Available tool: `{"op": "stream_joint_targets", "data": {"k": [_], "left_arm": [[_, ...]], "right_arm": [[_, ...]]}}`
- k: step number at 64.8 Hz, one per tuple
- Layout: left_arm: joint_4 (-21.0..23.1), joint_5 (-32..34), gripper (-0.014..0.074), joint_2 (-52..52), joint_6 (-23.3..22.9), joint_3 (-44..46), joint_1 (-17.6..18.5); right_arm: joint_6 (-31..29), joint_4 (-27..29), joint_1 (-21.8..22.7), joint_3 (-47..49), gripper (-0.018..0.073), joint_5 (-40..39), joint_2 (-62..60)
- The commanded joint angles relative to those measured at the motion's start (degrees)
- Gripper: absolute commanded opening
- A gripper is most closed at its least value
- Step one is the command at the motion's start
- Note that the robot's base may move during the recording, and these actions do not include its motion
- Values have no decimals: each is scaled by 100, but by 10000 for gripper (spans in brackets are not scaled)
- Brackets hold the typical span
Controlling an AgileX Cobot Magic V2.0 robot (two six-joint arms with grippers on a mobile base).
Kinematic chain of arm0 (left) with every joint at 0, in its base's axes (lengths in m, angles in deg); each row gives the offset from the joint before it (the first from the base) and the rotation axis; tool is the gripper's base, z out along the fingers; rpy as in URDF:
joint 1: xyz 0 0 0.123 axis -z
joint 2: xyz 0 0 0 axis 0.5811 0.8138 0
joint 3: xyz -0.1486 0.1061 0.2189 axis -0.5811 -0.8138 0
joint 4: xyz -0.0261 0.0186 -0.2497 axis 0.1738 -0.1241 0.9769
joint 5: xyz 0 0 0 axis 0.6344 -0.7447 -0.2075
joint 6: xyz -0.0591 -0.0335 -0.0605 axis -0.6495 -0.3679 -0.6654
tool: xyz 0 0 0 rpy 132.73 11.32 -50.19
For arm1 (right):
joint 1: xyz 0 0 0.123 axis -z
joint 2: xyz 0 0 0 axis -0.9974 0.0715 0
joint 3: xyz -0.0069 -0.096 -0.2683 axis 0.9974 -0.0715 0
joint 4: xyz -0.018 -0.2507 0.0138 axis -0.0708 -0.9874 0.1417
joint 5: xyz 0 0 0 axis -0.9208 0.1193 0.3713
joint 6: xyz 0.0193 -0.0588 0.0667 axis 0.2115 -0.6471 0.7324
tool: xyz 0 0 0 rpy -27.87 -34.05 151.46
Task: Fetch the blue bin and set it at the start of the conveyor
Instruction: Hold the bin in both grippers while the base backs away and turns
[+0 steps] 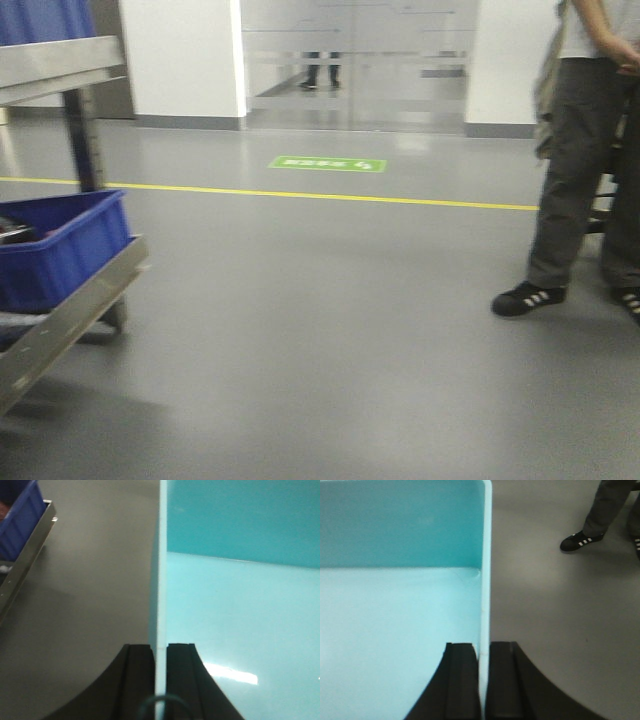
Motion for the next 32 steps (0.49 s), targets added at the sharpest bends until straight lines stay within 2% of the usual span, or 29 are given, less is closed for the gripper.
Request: {"op": "stream_joint_targets", "data": {"k": [1,32], "left_arm": [[-112,192,-111,-71,-62,69,19],[-112,192,-111,-71,-62,69,19]], "right_arm": [[-27,-171,9,12,-154,-159,-87],[-27,-171,9,12,-154,-159,-87]]}}
